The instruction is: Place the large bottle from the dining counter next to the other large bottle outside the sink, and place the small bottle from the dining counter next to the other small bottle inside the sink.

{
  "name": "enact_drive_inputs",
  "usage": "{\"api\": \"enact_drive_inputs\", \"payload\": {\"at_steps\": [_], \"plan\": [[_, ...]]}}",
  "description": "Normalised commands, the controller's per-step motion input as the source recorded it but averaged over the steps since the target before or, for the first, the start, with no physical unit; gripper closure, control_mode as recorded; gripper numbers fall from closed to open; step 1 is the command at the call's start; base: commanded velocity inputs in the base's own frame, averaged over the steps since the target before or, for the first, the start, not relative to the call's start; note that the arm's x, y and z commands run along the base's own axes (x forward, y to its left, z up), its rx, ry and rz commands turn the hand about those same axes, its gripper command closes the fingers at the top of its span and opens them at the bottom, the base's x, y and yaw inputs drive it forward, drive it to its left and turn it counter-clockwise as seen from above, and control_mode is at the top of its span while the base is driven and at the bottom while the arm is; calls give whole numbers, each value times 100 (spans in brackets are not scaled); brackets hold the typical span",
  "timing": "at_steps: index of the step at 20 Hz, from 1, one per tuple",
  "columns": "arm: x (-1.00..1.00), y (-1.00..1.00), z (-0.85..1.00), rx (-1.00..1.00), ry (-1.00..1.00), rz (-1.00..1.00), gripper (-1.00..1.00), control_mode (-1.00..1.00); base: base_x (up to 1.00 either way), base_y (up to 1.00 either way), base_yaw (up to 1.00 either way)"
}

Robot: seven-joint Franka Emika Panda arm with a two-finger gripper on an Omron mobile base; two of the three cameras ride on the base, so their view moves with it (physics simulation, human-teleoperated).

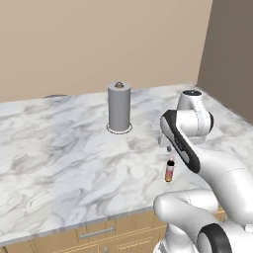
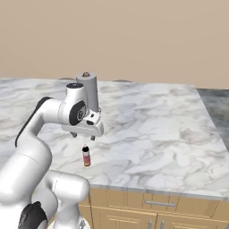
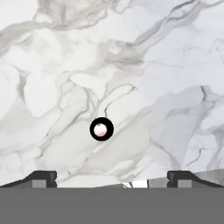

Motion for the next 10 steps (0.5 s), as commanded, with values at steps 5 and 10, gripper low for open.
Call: {"api": "enact_drive_inputs", "payload": {"at_steps": [5, 10], "plan": [[19, 0, -9, 0, 0, 0, -100, -100, 0, 0, 0], [6, 6, -11, 0, 1, 0, -100, -100, 0, 0, 0]]}}
